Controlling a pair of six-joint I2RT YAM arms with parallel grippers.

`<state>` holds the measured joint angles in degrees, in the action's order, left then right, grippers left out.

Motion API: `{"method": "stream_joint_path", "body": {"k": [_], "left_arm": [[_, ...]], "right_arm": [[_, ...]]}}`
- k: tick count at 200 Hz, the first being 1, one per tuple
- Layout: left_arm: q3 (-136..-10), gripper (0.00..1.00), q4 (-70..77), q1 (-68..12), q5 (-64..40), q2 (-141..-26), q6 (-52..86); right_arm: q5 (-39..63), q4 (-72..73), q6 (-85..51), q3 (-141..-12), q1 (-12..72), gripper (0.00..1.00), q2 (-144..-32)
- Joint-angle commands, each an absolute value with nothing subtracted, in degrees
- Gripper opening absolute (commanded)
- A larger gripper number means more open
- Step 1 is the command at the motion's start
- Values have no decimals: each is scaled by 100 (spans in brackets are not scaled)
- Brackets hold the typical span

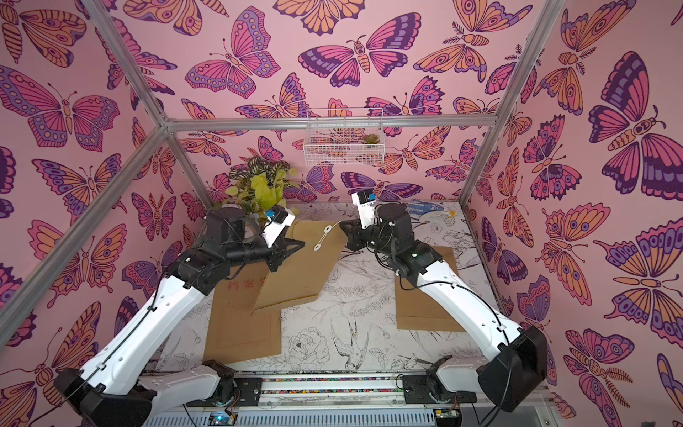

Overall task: Close the mouth of the file bag
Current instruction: Close the file bag.

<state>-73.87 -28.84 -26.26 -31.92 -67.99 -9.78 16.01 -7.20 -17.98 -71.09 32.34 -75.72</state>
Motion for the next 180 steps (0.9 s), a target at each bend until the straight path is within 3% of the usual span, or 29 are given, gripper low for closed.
{"method": "stream_joint_path", "body": {"k": [1,61,180], "left_arm": [[-7246,0,-2838,-2619,-3372,-6828,-888],[-7116,0,-2838,-2621,-3275,-6846,-864],[-7084,0,-2478,-2610,-3227,-6814,-461]], "right_arm": [[1784,-1150,-1839,-7488,3206,0,-7508],[2145,-2034,-1753,-8261,3432,0,-7799],[2157,-1989,-2049,-8454,4061,0,-8229]]}}
